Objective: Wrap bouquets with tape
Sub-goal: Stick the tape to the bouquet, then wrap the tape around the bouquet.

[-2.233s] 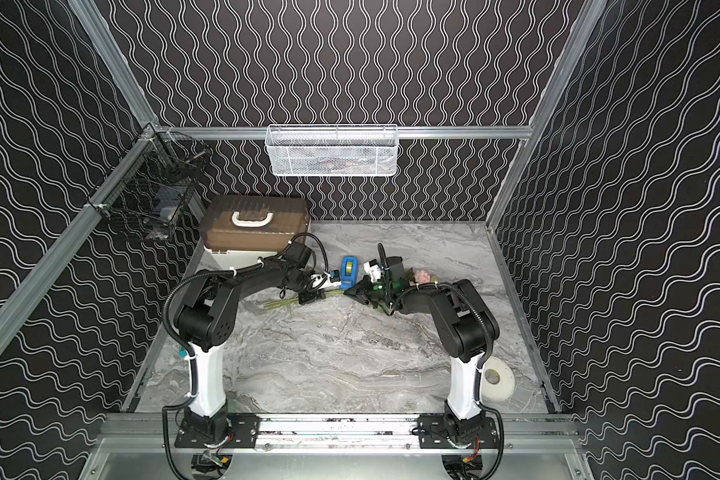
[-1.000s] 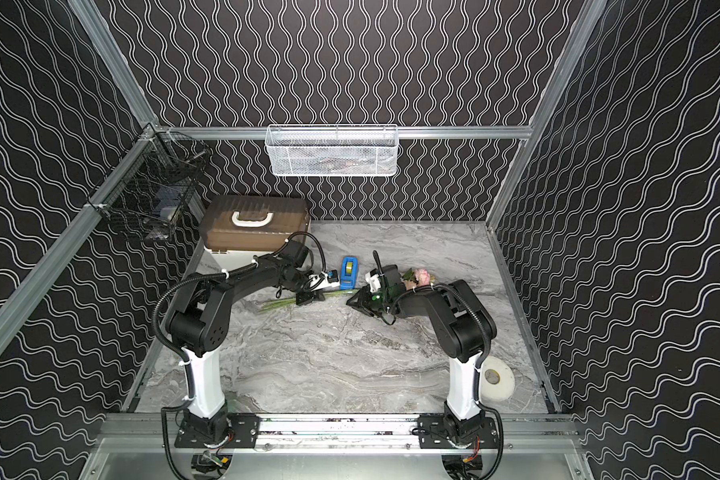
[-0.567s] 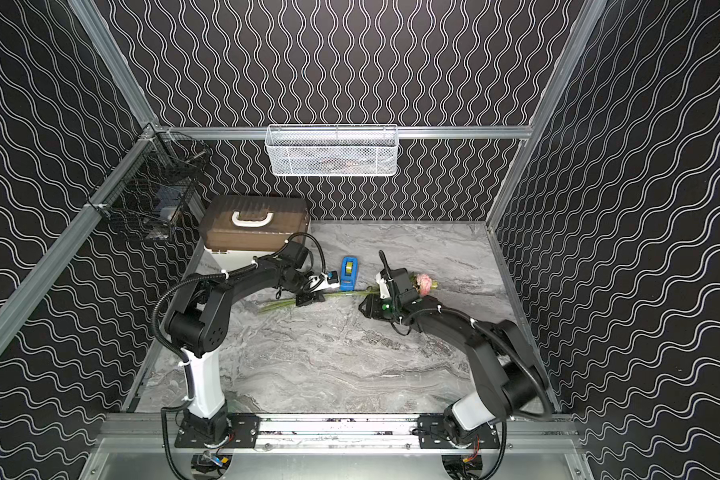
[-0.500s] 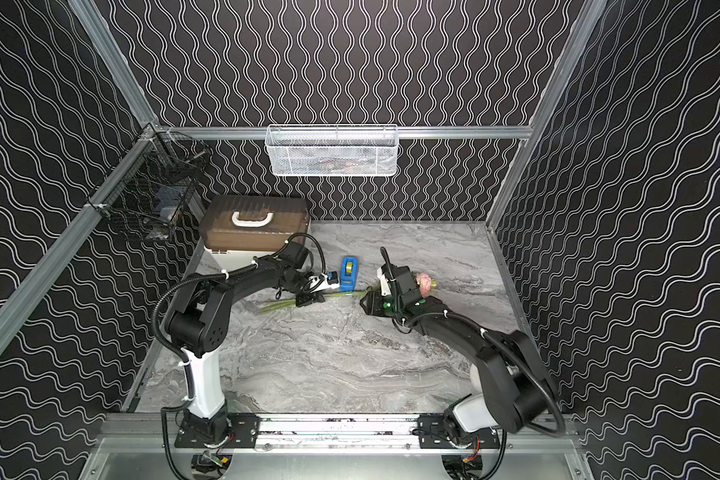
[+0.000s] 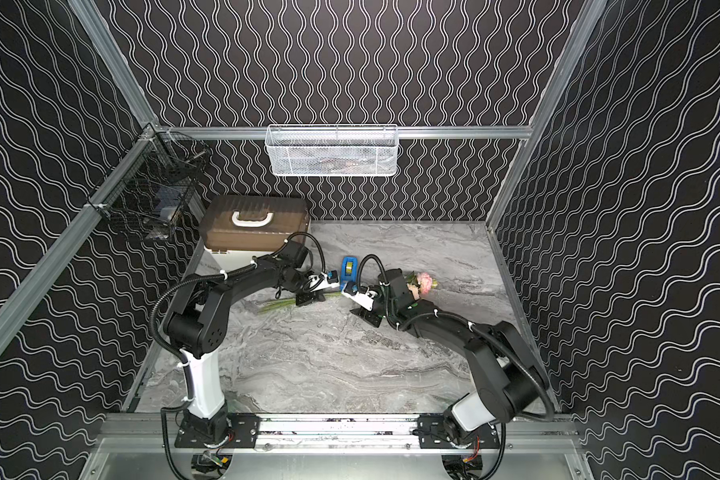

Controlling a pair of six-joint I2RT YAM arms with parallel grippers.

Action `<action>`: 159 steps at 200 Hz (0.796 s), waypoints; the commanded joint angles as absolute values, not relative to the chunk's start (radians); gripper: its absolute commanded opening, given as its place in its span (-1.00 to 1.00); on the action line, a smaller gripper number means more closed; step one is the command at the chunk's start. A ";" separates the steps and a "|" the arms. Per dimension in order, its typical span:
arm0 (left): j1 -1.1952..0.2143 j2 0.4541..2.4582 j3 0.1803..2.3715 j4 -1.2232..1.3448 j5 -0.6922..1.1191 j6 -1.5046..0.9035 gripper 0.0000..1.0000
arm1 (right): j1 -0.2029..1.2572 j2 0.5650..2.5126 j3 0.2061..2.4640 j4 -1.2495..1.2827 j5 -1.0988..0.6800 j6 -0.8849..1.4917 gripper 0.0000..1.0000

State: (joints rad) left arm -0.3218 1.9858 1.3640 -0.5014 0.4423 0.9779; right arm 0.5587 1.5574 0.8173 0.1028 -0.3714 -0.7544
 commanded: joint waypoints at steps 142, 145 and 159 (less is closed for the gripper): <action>-0.324 1.997 1.389 -0.534 0.464 1.013 -1.00 | 0.526 1.781 0.973 0.174 -0.457 -1.260 -0.22; -0.324 1.997 1.388 -0.535 0.464 1.014 -1.00 | 0.527 1.783 0.975 0.173 -0.455 -1.264 -0.22; -0.325 1.996 1.382 -0.529 0.460 1.013 -1.00 | 0.526 1.797 0.982 0.175 -0.434 -1.285 -0.23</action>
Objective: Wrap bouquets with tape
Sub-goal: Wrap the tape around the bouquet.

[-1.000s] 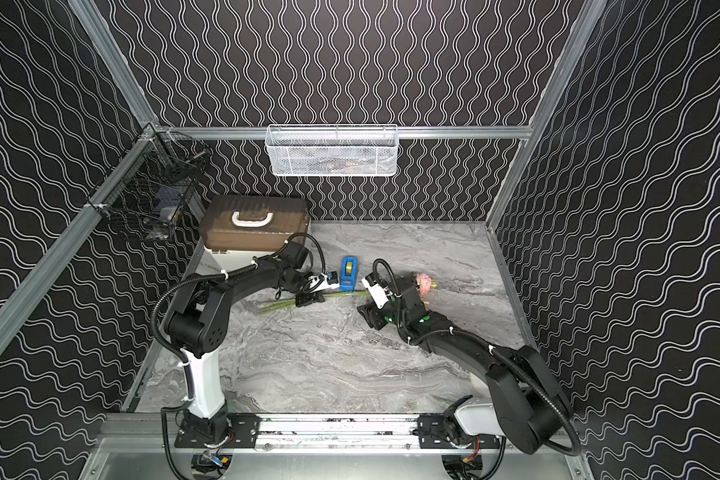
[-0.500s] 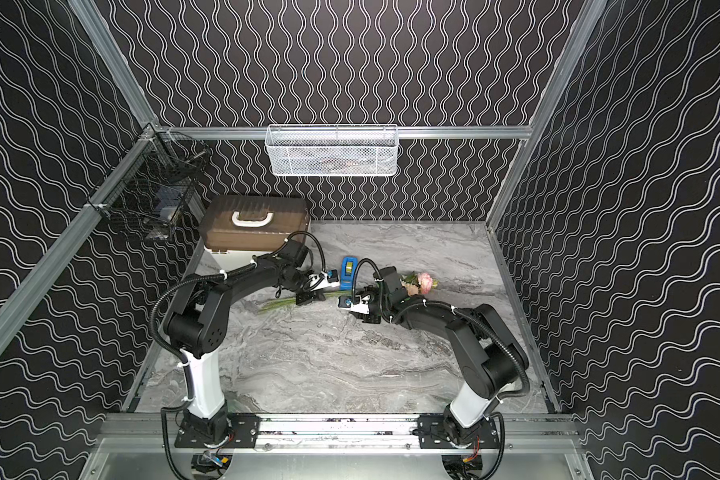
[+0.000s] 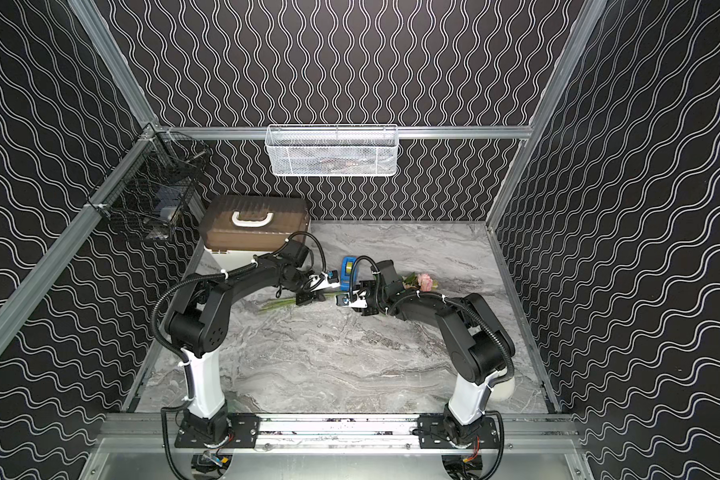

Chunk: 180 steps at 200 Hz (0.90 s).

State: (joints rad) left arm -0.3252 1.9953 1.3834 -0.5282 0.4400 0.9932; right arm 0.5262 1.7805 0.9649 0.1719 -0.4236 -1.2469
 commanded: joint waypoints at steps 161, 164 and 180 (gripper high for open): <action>-0.334 1.979 1.387 -0.567 0.486 1.025 -1.00 | 0.526 1.887 0.957 0.363 -0.332 -1.397 -0.46; -0.334 1.980 1.388 -0.567 0.486 1.026 -1.00 | 0.526 1.888 0.954 0.373 -0.331 -1.399 -0.48; -0.334 1.985 1.394 -0.574 0.489 1.025 -1.00 | 0.527 1.887 0.936 0.430 -0.331 -1.409 -0.65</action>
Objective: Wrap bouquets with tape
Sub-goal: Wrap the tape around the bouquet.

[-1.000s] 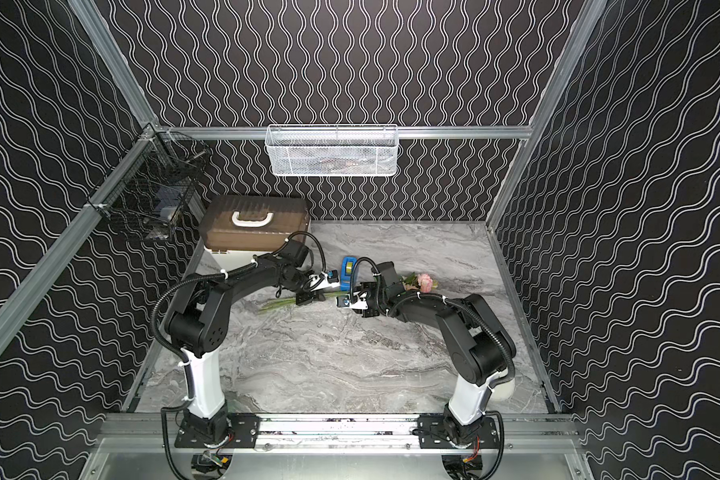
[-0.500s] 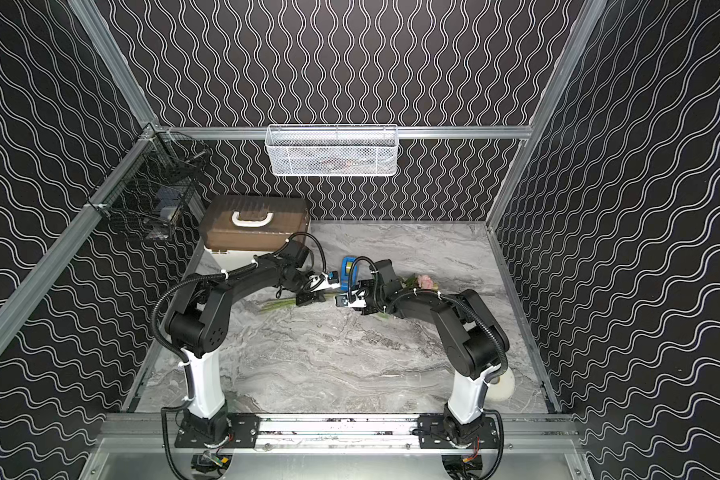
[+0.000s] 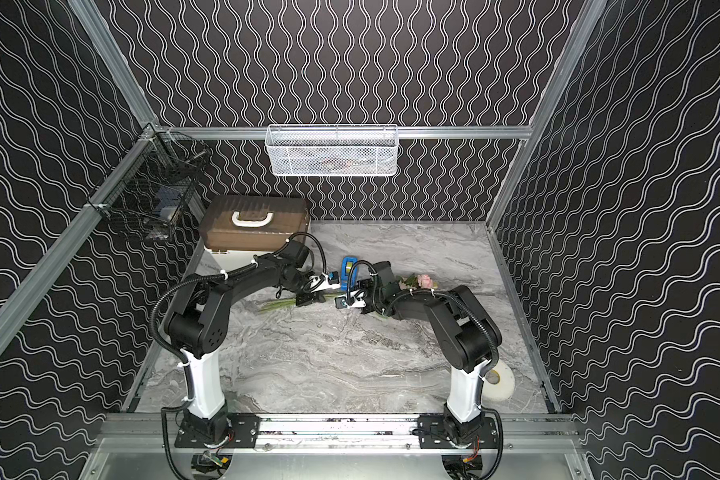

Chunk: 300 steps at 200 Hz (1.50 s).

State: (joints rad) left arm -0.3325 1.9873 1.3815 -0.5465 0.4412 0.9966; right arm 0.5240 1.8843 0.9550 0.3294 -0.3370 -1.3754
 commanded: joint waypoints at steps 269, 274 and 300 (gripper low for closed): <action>-0.335 2.032 1.478 -0.617 0.520 0.946 -1.00 | 0.585 1.695 0.736 0.564 -0.373 -1.346 -0.15; -0.336 2.026 1.471 -0.605 0.517 0.946 -1.00 | 0.584 1.675 0.718 0.579 -0.372 -1.322 -0.07; -0.344 2.008 1.438 -0.561 0.507 0.956 -1.00 | 0.585 1.524 0.700 0.376 -0.368 -1.240 -0.02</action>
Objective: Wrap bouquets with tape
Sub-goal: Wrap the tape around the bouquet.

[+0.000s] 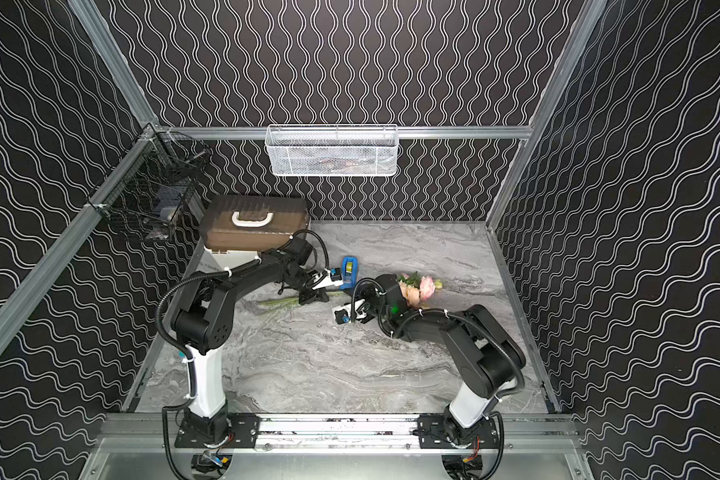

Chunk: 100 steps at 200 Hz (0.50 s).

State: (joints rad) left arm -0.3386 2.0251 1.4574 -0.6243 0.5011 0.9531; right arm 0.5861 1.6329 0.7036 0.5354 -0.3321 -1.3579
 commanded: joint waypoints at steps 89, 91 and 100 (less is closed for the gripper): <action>-0.396 1.855 1.202 -0.172 0.252 0.984 -1.00 | 0.512 1.433 1.012 -0.111 -0.331 -0.977 -0.20; -0.396 1.852 1.196 -0.160 0.251 0.987 -1.00 | 0.509 1.440 1.023 -0.115 -0.336 -0.967 -0.19; -0.396 1.840 1.169 -0.111 0.231 1.006 -1.00 | 0.485 1.473 1.076 -0.152 -0.374 -0.930 -0.14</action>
